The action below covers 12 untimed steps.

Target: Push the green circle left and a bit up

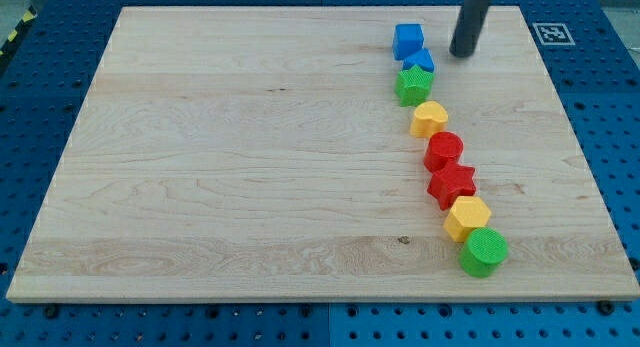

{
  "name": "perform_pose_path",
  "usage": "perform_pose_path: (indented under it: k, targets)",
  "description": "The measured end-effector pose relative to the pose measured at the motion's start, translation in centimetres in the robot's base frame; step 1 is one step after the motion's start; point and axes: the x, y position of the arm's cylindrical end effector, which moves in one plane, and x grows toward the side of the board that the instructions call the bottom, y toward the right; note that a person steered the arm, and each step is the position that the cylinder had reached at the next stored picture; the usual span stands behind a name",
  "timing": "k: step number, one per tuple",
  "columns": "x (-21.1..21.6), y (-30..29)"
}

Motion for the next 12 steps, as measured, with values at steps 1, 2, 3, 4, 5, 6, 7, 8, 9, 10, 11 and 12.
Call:
perform_pose_path:
  k: [1,2,3,4,5,6,7,8,9,10,11,12]
  targets:
    - [7.7,-0.1]
    - [15.2,0.4]
    - [22.8,0.9]
    - [23.5,0.8]
    - [27.4,1.0]
    - [28.4,1.0]
    - [28.6,1.0]
    - [28.5,0.1]
    - [27.4,-0.5]
    - [26.6,-2.7]
    - [26.6,-5.6]
    - [26.6,-8.3]
